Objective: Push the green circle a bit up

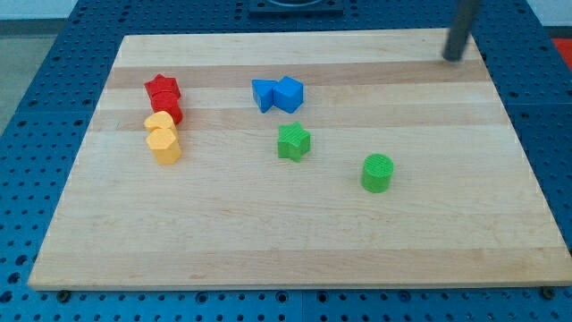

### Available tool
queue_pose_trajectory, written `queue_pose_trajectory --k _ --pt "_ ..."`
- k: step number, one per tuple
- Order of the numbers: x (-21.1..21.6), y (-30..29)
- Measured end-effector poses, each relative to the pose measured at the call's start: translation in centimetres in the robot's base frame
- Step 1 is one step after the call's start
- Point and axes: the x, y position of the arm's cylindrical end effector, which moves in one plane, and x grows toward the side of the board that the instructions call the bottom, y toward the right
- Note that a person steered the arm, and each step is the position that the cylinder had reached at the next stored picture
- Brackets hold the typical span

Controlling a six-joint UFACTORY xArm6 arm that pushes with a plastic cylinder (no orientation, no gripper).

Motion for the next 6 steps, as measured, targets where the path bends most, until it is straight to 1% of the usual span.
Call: queue_pose_trajectory --k 1,2,3,4,5,6 --pt "9.5 2.2" --pt "17.8 1.6" --pt "23.2 -2.3" --pt "23.7 -9.3" --pt "25.7 -14.3" --pt "24.2 -18.5"
